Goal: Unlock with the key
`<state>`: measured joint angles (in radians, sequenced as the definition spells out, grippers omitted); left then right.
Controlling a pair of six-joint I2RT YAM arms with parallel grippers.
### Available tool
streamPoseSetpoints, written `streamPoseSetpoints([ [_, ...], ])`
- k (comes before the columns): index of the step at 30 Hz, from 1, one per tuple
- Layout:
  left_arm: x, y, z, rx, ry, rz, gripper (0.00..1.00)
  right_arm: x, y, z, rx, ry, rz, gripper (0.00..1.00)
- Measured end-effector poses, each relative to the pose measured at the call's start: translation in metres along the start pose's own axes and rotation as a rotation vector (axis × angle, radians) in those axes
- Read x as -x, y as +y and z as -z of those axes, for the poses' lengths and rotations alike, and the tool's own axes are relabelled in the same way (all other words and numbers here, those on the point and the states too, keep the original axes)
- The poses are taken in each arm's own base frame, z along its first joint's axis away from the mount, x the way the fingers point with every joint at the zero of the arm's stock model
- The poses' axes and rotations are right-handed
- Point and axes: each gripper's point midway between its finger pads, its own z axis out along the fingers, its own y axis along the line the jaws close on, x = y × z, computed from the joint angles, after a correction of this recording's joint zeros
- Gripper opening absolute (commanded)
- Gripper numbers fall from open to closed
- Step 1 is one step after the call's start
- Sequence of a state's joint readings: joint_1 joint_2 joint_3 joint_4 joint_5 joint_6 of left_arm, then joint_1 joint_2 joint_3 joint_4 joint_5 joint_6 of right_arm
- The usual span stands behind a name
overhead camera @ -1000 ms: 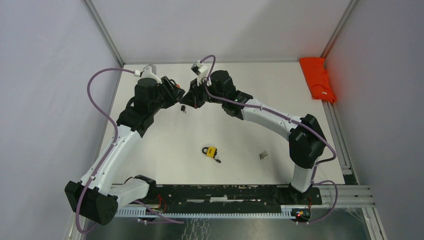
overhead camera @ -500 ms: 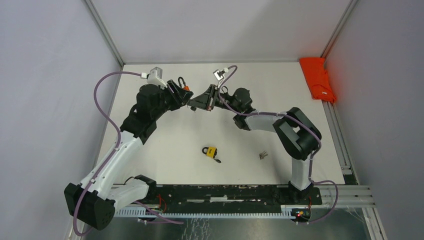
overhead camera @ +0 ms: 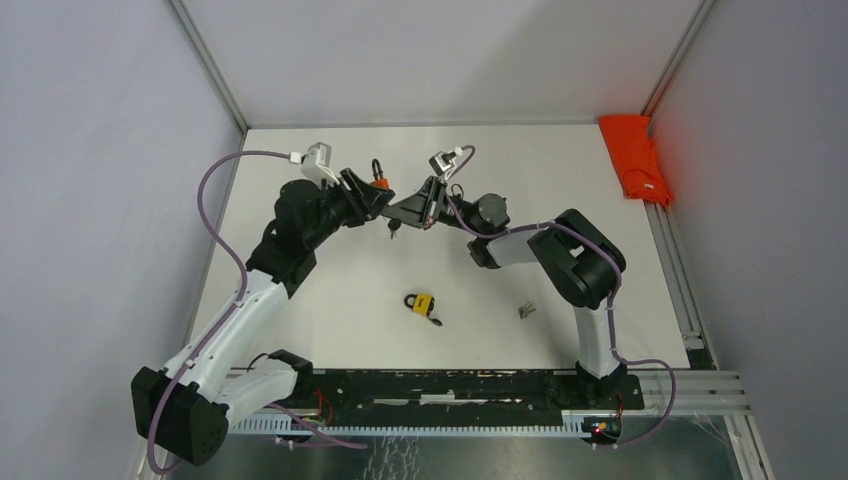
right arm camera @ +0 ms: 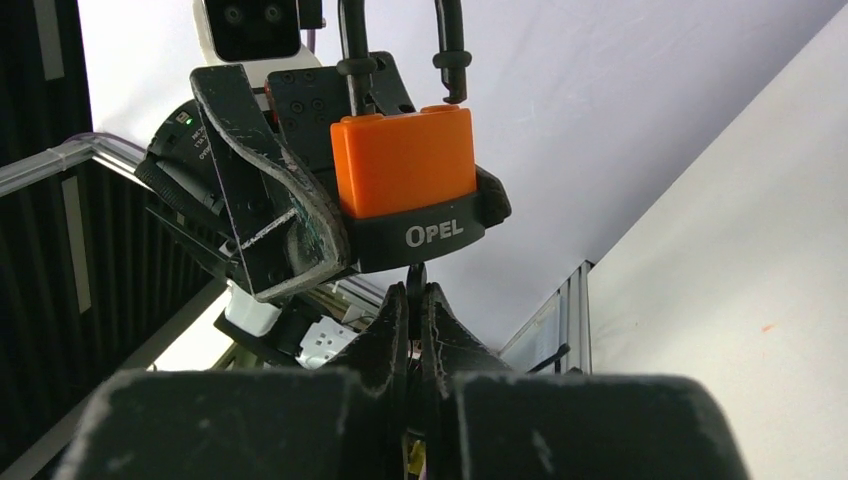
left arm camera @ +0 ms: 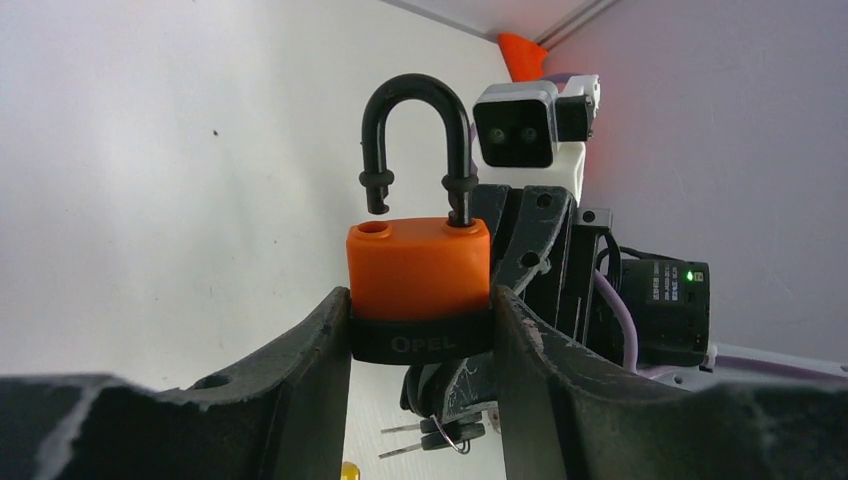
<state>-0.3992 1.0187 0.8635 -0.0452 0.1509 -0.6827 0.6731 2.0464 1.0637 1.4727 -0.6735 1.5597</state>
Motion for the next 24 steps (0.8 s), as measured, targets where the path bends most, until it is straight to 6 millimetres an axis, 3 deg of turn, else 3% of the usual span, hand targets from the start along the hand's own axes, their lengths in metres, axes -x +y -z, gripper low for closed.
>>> streamPoseSetpoints([
  [6, -0.027, -0.004, 0.0, -0.041, 0.097, -0.009, 0.02, -0.002, -0.007, 0.027, -0.056, -0.018, -0.029, 0.33],
  [11, -0.042, -0.008, 0.001, -0.069, 0.16, -0.022, 0.02, 0.014, -0.008, 0.065, -0.121, -0.082, 0.01, 0.37],
  [13, -0.047, -0.007, 0.002, -0.07, 0.178, -0.029, 0.02, 0.021, -0.003, 0.08, -0.14, -0.11, 0.05, 0.32],
  [17, -0.055, -0.003, 0.001, -0.063, 0.211, -0.036, 0.02, 0.028, 0.017, 0.092, -0.144, -0.127, 0.211, 0.0],
  [21, -0.06, 0.0, 0.001, -0.057, 0.228, -0.039, 0.02, 0.034, 0.035, 0.085, -0.181, -0.099, 0.389, 0.0],
  [24, -0.063, 0.002, 0.001, -0.05, 0.237, -0.037, 0.02, 0.05, 0.043, 0.066, -0.244, -0.069, 0.53, 0.0],
])
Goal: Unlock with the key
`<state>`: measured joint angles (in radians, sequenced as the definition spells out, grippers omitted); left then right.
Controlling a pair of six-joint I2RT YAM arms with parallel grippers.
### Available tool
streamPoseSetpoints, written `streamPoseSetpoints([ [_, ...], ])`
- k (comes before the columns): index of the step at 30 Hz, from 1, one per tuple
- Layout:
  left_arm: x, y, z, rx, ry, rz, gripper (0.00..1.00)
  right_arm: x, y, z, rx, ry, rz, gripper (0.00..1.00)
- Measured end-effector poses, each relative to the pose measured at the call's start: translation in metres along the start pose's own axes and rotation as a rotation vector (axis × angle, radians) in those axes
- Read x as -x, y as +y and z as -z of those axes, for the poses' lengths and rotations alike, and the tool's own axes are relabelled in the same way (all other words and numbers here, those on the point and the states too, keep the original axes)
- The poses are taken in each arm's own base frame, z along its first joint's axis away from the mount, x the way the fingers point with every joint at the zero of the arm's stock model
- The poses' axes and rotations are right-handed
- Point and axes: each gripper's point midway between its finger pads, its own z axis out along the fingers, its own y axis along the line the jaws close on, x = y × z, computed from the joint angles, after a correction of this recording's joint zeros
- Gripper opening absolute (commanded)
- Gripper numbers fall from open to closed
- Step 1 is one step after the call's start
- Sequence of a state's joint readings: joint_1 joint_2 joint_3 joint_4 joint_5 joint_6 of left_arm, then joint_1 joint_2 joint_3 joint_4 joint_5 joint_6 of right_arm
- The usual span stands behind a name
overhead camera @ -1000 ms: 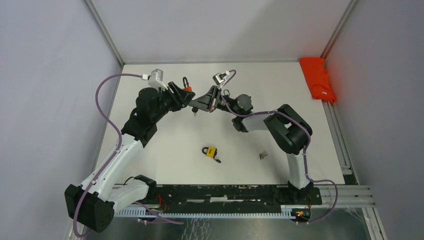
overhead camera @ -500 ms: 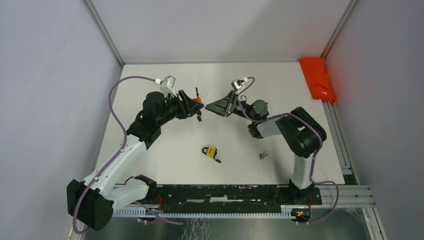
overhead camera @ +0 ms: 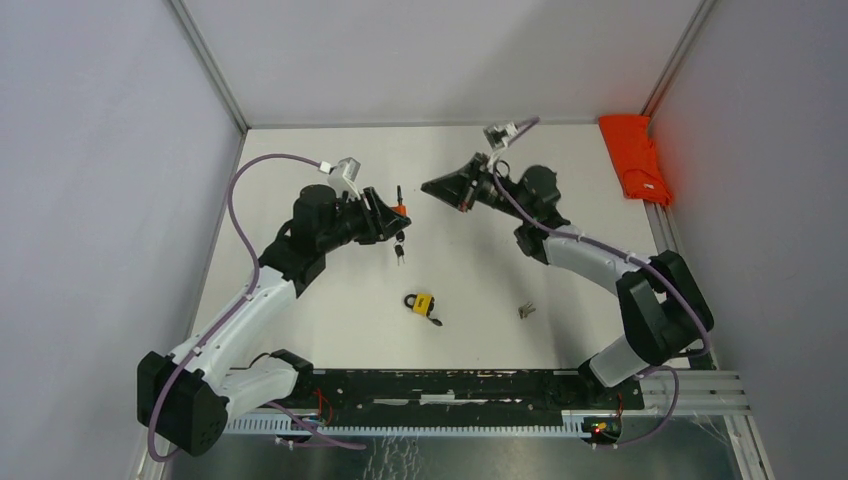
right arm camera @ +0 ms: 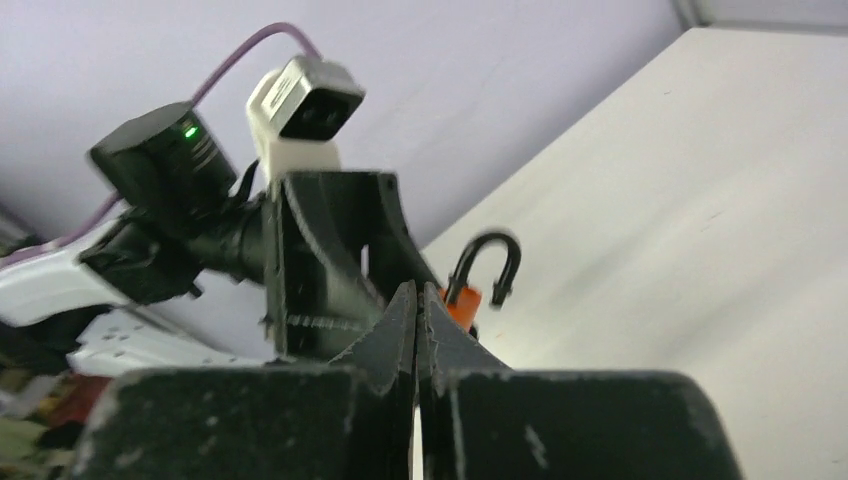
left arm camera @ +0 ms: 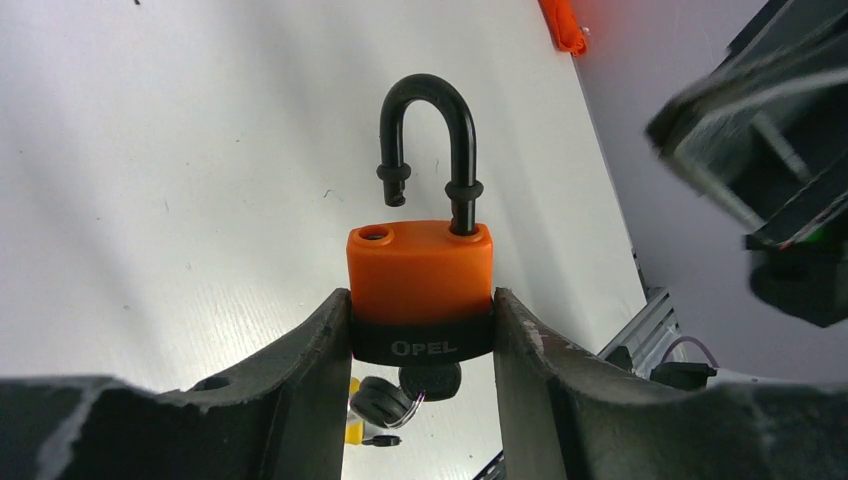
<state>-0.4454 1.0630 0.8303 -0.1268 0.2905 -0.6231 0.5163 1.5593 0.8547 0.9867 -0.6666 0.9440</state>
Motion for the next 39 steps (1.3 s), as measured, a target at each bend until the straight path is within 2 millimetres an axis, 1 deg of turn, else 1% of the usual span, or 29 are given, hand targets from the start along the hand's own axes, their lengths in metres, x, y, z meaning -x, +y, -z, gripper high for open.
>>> streamPoseSetpoints([
  [3, -0.001, 0.001, -0.001, 0.002, 0.006, 0.002, 0.02, 0.014, 0.0, -0.025, -0.065, 0.037, 0.103, 0.0],
  [6, -0.002, 0.0, -0.002, -0.001, 0.008, 0.0, 0.02, 0.017, 0.0, -0.046, -0.096, 0.084, 0.165, 0.0],
  [8, -0.003, -0.001, -0.002, -0.004, 0.012, -0.001, 0.02, 0.008, -0.006, -0.058, -0.116, 0.13, 0.181, 0.0],
  [9, -0.004, -0.002, -0.002, -0.007, 0.014, -0.002, 0.02, 0.001, -0.011, -0.062, -0.13, 0.159, 0.183, 0.0],
  [13, -0.009, -0.002, -0.001, -0.003, 0.034, 0.001, 0.02, -0.028, -0.036, -0.073, -0.195, 0.263, 0.174, 0.0],
  [16, -0.015, 0.002, -0.001, 0.011, 0.055, 0.006, 0.02, -0.033, -0.049, -0.078, -0.242, 0.313, 0.185, 0.0],
  [19, -0.015, 0.002, -0.001, 0.009, 0.056, -0.005, 0.02, -0.03, -0.061, -0.084, -0.293, 0.355, 0.212, 0.0],
  [23, -0.015, 0.003, 0.001, 0.014, 0.056, -0.025, 0.02, -0.033, -0.07, -0.077, -0.343, 0.407, 0.243, 0.0],
  [26, -0.015, 0.003, 0.002, 0.017, 0.06, -0.039, 0.02, -0.041, -0.083, -0.063, -0.396, 0.436, 0.25, 0.0],
  [29, -0.014, 0.002, 0.003, 0.013, 0.057, -0.048, 0.02, -0.05, -0.091, -0.052, -0.414, 0.461, 0.232, 0.0],
  [31, -0.013, 0.001, 0.003, 0.01, 0.056, -0.051, 0.02, -0.054, -0.095, -0.048, -0.394, 0.452, 0.213, 0.0],
  [35, -0.013, 0.0, 0.004, 0.003, 0.055, -0.062, 0.02, -0.066, -0.097, -0.033, -0.347, 0.416, 0.161, 0.0],
  [37, -0.013, -0.002, 0.005, -0.007, 0.057, -0.068, 0.02, -0.068, -0.097, -0.026, -0.325, 0.376, 0.132, 0.0],
  [39, -0.014, -0.005, 0.007, -0.024, 0.062, -0.074, 0.02, -0.065, -0.096, -0.023, -0.288, 0.31, 0.095, 0.0],
])
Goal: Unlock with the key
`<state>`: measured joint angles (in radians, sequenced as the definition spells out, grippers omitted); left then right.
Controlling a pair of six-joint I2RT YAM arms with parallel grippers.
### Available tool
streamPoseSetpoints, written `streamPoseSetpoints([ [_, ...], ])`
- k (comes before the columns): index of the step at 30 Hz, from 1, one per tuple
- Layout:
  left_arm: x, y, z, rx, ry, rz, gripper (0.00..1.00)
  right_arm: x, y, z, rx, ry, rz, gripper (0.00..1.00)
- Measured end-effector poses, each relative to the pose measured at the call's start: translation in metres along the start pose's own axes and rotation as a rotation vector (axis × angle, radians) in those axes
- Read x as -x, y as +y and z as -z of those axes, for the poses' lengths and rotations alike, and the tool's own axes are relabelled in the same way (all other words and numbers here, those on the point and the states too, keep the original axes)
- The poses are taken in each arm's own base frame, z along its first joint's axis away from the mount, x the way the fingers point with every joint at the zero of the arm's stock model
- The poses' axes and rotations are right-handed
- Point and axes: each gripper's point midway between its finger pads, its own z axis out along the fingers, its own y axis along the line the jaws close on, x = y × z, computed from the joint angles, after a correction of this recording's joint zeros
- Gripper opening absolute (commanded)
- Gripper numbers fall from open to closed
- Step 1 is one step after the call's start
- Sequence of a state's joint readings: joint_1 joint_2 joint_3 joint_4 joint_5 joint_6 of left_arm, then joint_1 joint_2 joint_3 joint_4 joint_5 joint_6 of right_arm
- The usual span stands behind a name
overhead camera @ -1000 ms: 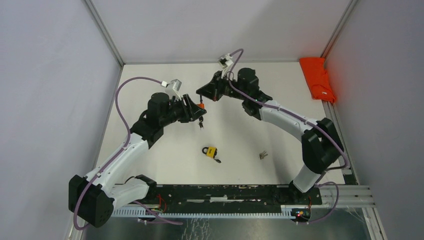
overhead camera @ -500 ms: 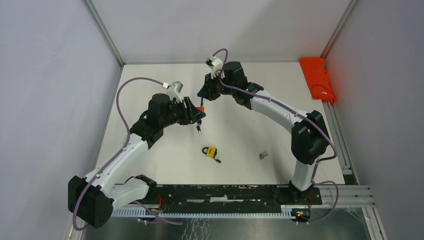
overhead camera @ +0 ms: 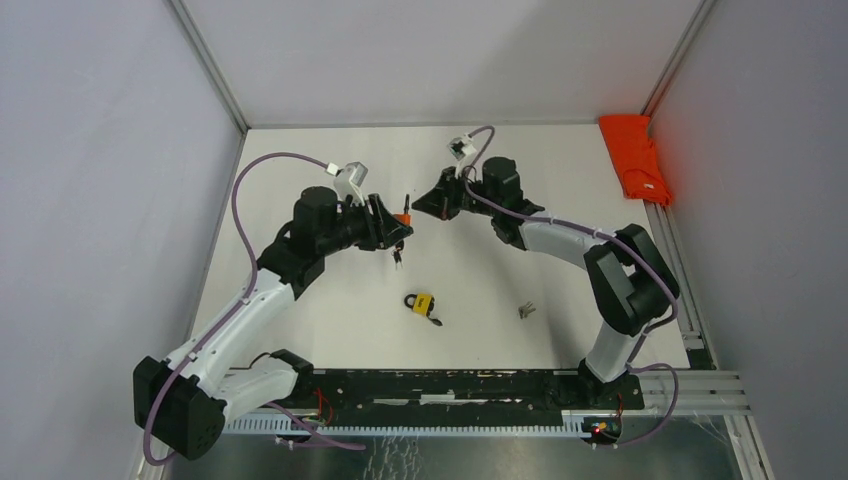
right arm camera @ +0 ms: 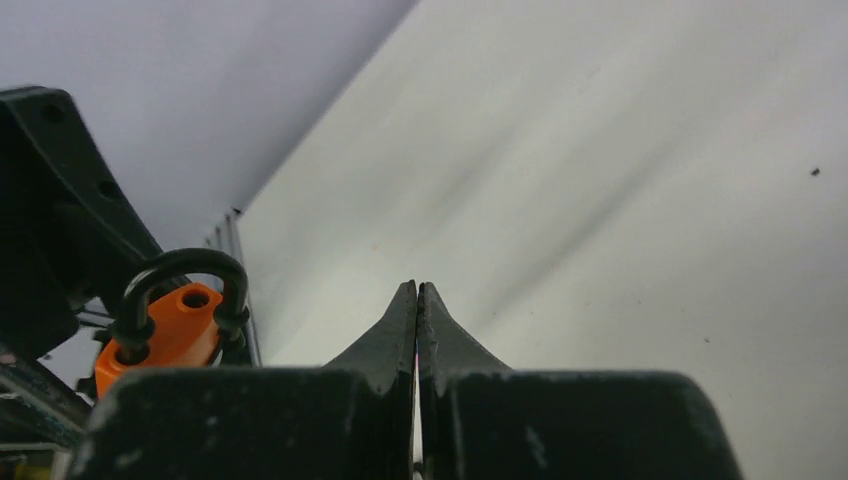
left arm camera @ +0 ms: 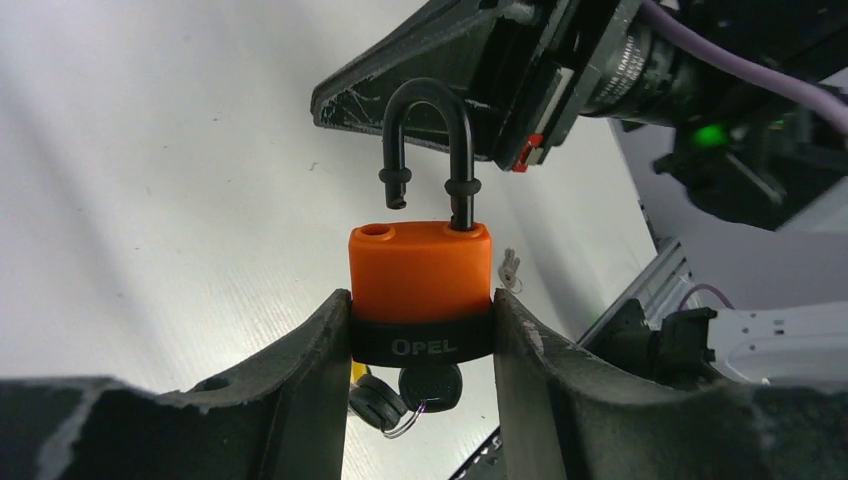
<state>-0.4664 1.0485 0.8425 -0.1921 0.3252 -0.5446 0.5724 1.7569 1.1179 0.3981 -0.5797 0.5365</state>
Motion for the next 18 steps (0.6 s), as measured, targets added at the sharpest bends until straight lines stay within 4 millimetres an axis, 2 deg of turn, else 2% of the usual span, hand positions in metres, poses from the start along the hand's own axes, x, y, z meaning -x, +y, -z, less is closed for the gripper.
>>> streamPoseSetpoints([
  [3, 0.0, -0.008, 0.003, -0.036, 0.003, -0.007, 0.02, 0.012, 0.006, 0.006, 0.08, -0.105, -0.062, 0.0],
  [7, 0.001, -0.018, 0.007, -0.088, 0.006, -0.016, 0.02, 0.053, 0.03, 0.014, 0.243, -0.289, -0.098, 0.0],
  [9, 0.001, -0.022, 0.008, -0.107, 0.009, -0.02, 0.02, 0.066, 0.046, 0.019, 0.341, -0.356, -0.106, 0.0],
  [13, 0.001, -0.028, 0.008, -0.138, 0.012, -0.026, 0.02, 0.07, 0.06, 0.018, 0.459, -0.376, -0.147, 0.0],
  [18, 0.004, -0.036, 0.009, -0.182, 0.003, -0.04, 0.02, 0.059, 0.069, 0.016, 0.53, -0.327, -0.185, 0.0],
])
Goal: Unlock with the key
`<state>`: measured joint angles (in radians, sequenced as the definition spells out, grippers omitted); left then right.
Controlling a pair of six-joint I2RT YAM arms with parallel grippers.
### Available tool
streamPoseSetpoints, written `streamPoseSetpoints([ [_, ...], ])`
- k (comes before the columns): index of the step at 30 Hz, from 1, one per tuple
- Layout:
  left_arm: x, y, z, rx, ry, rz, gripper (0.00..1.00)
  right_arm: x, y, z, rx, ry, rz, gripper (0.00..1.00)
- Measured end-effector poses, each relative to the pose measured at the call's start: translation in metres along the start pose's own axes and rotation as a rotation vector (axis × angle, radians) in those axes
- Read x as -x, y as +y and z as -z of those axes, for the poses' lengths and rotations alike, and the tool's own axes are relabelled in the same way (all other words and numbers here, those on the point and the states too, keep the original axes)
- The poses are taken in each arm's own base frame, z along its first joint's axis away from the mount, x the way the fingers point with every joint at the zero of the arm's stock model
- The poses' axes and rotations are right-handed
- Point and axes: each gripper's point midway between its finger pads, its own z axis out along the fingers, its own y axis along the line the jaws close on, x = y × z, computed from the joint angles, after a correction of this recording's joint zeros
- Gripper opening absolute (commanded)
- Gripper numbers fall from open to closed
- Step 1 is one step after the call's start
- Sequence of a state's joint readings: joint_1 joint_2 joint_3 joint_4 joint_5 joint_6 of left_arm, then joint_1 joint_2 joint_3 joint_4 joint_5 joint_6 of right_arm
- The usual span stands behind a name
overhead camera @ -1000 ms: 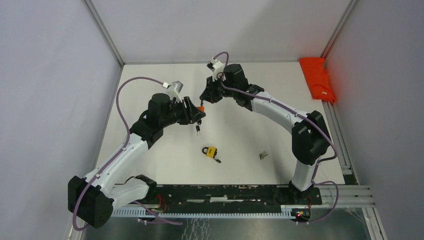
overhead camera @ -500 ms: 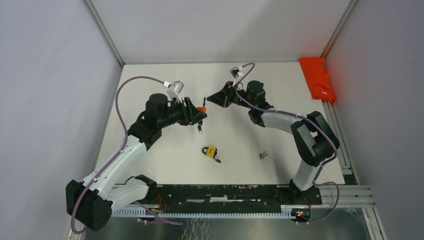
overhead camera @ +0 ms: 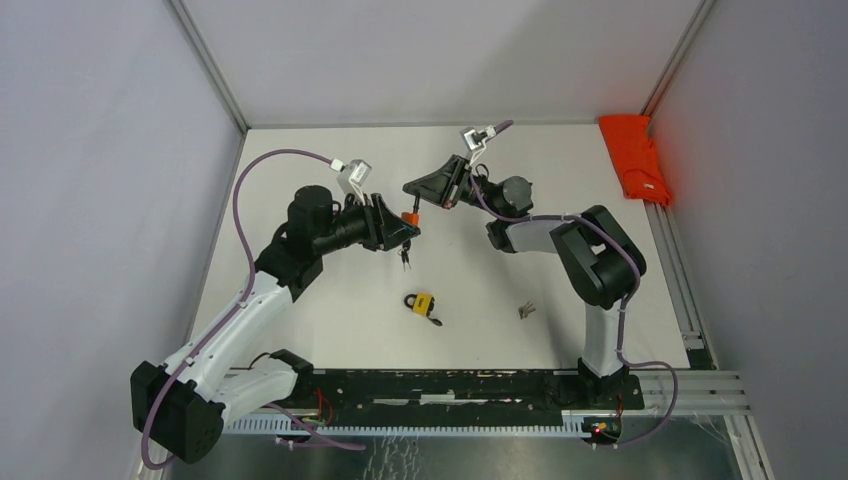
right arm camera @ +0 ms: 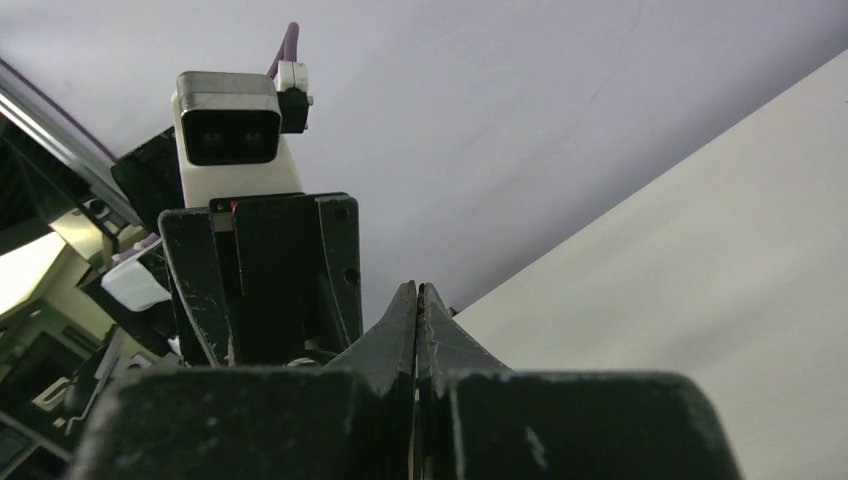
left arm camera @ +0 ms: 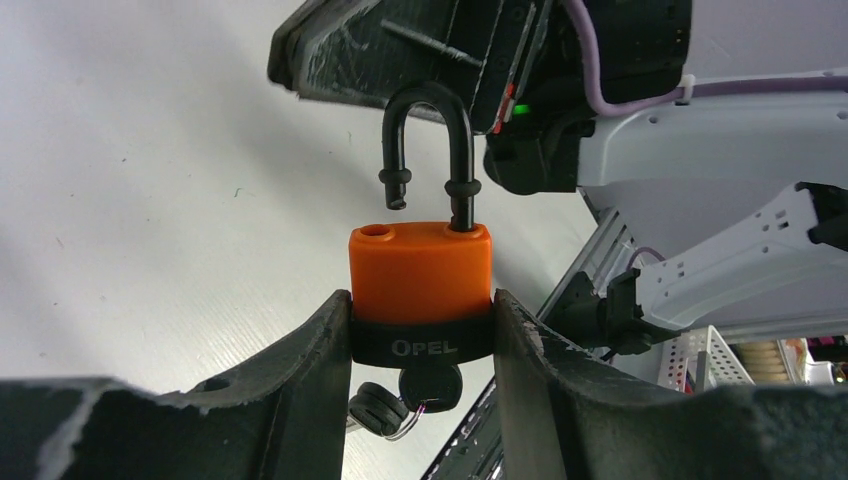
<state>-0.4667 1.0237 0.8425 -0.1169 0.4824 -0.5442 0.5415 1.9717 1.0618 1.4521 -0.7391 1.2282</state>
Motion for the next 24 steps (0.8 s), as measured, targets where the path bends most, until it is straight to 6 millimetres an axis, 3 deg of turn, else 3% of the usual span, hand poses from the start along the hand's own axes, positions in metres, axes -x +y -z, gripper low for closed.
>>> streamPoseSetpoints([
  [12, 0.003, -0.004, 0.0, -0.023, -0.007, -0.01, 0.02, -0.012, 0.004, 0.003, 0.019, 0.053, -0.139, 0.0],
  [24, 0.001, 0.016, -0.005, 0.067, -0.003, -0.022, 0.02, -0.04, -0.004, 0.025, -0.044, 0.092, -0.257, 0.0],
])
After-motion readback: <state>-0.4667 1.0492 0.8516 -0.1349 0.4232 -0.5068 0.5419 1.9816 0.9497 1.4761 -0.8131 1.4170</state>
